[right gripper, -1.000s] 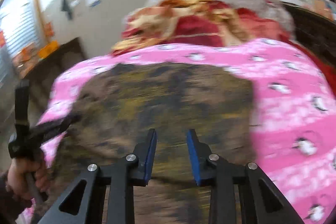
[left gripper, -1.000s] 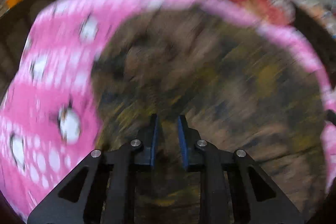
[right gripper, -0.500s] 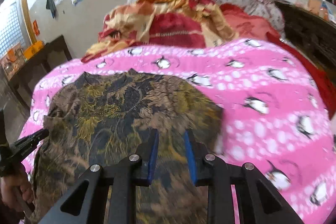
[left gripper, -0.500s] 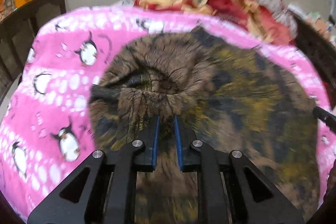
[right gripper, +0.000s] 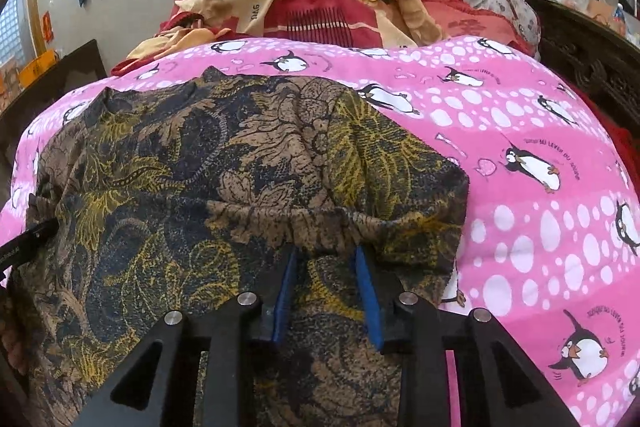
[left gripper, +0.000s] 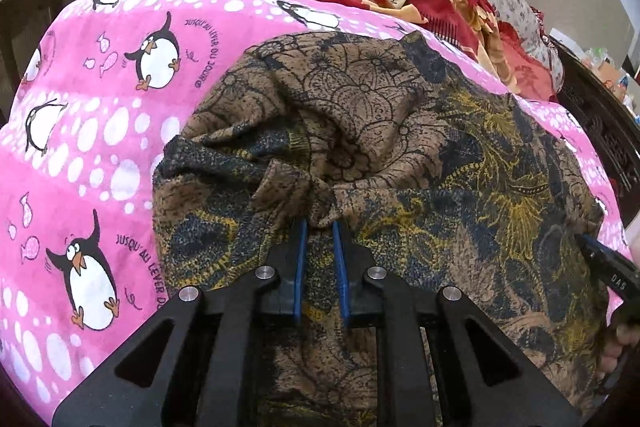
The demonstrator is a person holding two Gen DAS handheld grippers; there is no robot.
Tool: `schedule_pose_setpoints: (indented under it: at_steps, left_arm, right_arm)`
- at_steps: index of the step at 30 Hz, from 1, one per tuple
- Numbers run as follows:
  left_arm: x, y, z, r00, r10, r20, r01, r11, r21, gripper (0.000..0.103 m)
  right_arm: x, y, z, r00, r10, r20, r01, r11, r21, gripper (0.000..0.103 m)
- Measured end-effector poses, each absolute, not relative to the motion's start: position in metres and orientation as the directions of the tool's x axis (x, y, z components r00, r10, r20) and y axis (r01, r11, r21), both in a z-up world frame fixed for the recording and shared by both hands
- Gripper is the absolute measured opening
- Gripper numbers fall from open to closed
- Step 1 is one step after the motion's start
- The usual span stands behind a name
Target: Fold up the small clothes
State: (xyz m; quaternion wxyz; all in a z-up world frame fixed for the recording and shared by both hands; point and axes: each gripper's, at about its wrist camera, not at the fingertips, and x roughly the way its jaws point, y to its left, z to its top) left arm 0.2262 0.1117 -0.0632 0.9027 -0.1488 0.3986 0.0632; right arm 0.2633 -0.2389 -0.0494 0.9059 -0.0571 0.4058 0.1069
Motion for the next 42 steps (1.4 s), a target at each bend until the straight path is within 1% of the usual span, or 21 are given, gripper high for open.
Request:
schedule_pose_setpoints:
  at_steps: [2, 4, 6, 7, 8, 9, 10, 11, 12, 13, 17, 19, 23, 32, 40, 42]
  left_arm:
    - [0.218, 0.108, -0.054, 0.662, -0.012, -0.749, -0.213, 0.956, -0.204, 0.013]
    - [0.198, 0.098, -0.042, 0.658, -0.006, -0.753, -0.193, 0.965, -0.176, 0.013]
    - [0.181, 0.085, -0.036, 0.679, -0.030, -0.733, -0.154, 0.971, -0.182, 0.013]
    - [0.175, 0.077, -0.037, 0.681, -0.046, -0.731, -0.135, 0.973, -0.187, 0.013]
    - [0.175, 0.070, -0.041, 0.671, -0.051, -0.740, -0.127, 0.975, -0.182, 0.017]
    - [0.177, 0.064, -0.050, 0.647, -0.052, -0.760, -0.122, 0.978, -0.171, 0.024]
    - [0.178, 0.058, -0.061, 0.631, -0.041, -0.775, -0.118, 0.982, -0.149, 0.024]
    - [0.176, 0.056, -0.065, 0.654, -0.030, -0.756, -0.112, 0.984, -0.136, 0.024]
    - [0.176, 0.058, -0.065, 0.655, -0.037, -0.755, -0.116, 0.982, -0.149, 0.024]
    - [0.177, 0.061, -0.067, 0.657, -0.051, -0.752, -0.120, 0.978, -0.171, 0.024]
    - [0.176, 0.068, -0.071, 0.665, -0.100, -0.740, -0.118, 0.965, -0.236, 0.024]
    - [0.177, 0.069, -0.072, 0.664, -0.091, -0.742, -0.119, 0.967, -0.225, 0.024]
    - [0.176, 0.062, -0.070, 0.661, -0.042, -0.749, -0.122, 0.979, -0.162, 0.024]
    - [0.175, 0.063, -0.069, 0.664, -0.066, -0.745, -0.120, 0.974, -0.194, 0.024]
    - [0.174, 0.063, -0.068, 0.663, -0.060, -0.747, -0.119, 0.976, -0.184, 0.024]
    - [0.173, 0.064, -0.066, 0.654, -0.077, -0.753, -0.111, 0.974, -0.196, 0.024]
  right_arm:
    - [0.255, -0.236, -0.032, 0.654, 0.130, -0.746, -0.222, 0.975, -0.024, 0.029]
    - [0.237, -0.230, -0.013, 0.661, 0.183, -0.728, -0.251, 0.968, 0.015, 0.029]
    - [0.211, -0.216, -0.002, 0.667, 0.248, -0.703, -0.311, 0.950, 0.040, 0.029]
    - [0.201, -0.208, -0.003, 0.662, 0.265, -0.701, -0.334, 0.942, 0.041, 0.029]
    - [0.192, -0.199, -0.009, 0.654, 0.275, -0.704, -0.353, 0.935, 0.038, 0.029]
    - [0.188, -0.193, -0.016, 0.648, 0.273, -0.711, -0.358, 0.933, 0.032, 0.029]
    - [0.186, -0.188, -0.027, 0.638, 0.262, -0.724, -0.357, 0.934, 0.023, 0.029]
    - [0.187, -0.184, -0.042, 0.617, 0.237, -0.751, -0.346, 0.938, 0.011, 0.030]
    - [0.187, -0.184, -0.059, 0.602, 0.214, -0.769, -0.334, 0.942, 0.000, 0.031]
    - [0.181, -0.185, -0.063, 0.641, 0.224, -0.734, -0.339, 0.941, -0.009, 0.032]
    - [0.181, -0.186, -0.065, 0.644, 0.237, -0.727, -0.340, 0.940, 0.006, 0.032]
    - [0.180, -0.186, -0.066, 0.646, 0.236, -0.726, -0.341, 0.940, 0.002, 0.033]
    - [0.181, -0.186, -0.065, 0.649, 0.230, -0.725, -0.341, 0.940, -0.007, 0.033]
    - [0.179, -0.181, -0.064, 0.652, 0.215, -0.727, -0.344, 0.939, -0.031, 0.037]
    - [0.180, -0.182, -0.065, 0.646, 0.216, -0.732, -0.345, 0.938, -0.027, 0.038]
    - [0.182, -0.182, -0.061, 0.614, 0.209, -0.761, -0.351, 0.936, -0.026, 0.038]
